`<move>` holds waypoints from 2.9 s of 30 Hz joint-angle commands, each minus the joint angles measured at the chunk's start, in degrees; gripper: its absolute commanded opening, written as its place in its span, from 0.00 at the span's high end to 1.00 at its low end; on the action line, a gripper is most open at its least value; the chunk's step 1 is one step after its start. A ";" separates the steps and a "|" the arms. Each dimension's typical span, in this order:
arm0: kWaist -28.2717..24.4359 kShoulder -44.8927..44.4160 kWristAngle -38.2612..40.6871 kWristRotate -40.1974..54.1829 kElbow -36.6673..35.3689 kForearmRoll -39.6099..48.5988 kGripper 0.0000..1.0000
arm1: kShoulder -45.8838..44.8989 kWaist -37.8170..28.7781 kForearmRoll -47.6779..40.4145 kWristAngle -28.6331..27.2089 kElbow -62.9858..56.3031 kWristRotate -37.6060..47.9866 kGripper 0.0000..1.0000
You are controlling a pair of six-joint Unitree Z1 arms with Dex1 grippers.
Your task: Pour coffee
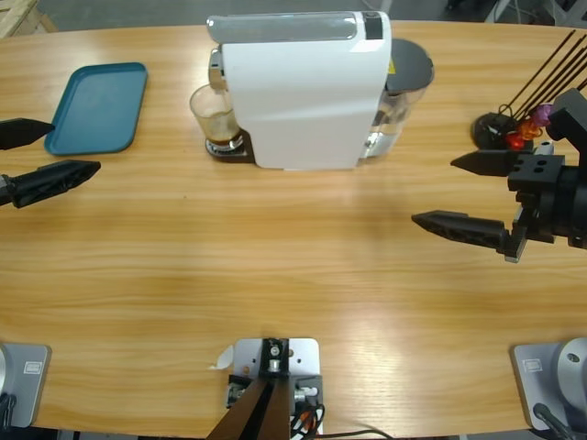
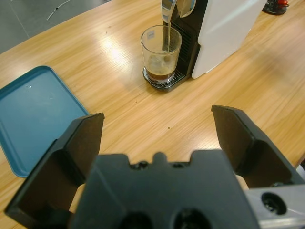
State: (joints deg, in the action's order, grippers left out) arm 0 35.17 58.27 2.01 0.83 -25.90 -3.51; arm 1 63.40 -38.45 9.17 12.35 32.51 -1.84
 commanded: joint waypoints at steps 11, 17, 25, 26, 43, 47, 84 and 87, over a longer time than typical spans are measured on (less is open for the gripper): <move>0.17 1.44 -0.29 -0.30 2.00 -0.79 0.02 | 0.93 -0.57 -0.64 -0.41 -1.90 -0.44 0.00; 0.17 2.06 -0.25 -0.14 1.96 -1.00 0.02 | 0.44 -0.57 -0.94 -0.73 -1.92 -0.44 0.00; 0.17 3.39 -0.16 0.83 -2.29 -1.48 0.02 | -1.97 -0.57 -1.66 -2.84 -1.30 0.35 0.00; 0.17 4.13 -0.09 1.32 -3.36 -1.48 0.02 | -1.97 -0.57 -1.79 -3.05 -1.30 0.35 0.00; 0.17 30.71 10.73 6.12 -4.77 -16.75 0.03 | -2.55 -0.57 -2.23 -4.35 -2.54 0.29 0.00; 0.17 36.97 10.89 6.66 -4.77 -23.49 0.03 | -2.55 -0.57 -2.23 -4.70 -2.62 0.33 0.00; 0.17 52.60 7.50 6.29 -6.53 -42.19 0.01 | -1.70 -0.57 -2.58 -4.79 -2.62 0.33 0.00; 0.17 53.81 7.48 6.29 -6.62 -43.24 0.01 | -1.55 -0.57 -2.58 -4.79 -2.62 0.33 0.00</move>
State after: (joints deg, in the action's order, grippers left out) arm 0 35.19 107.38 8.92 7.51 -31.92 -44.82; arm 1 62.01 -38.46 7.29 8.16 31.39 -1.82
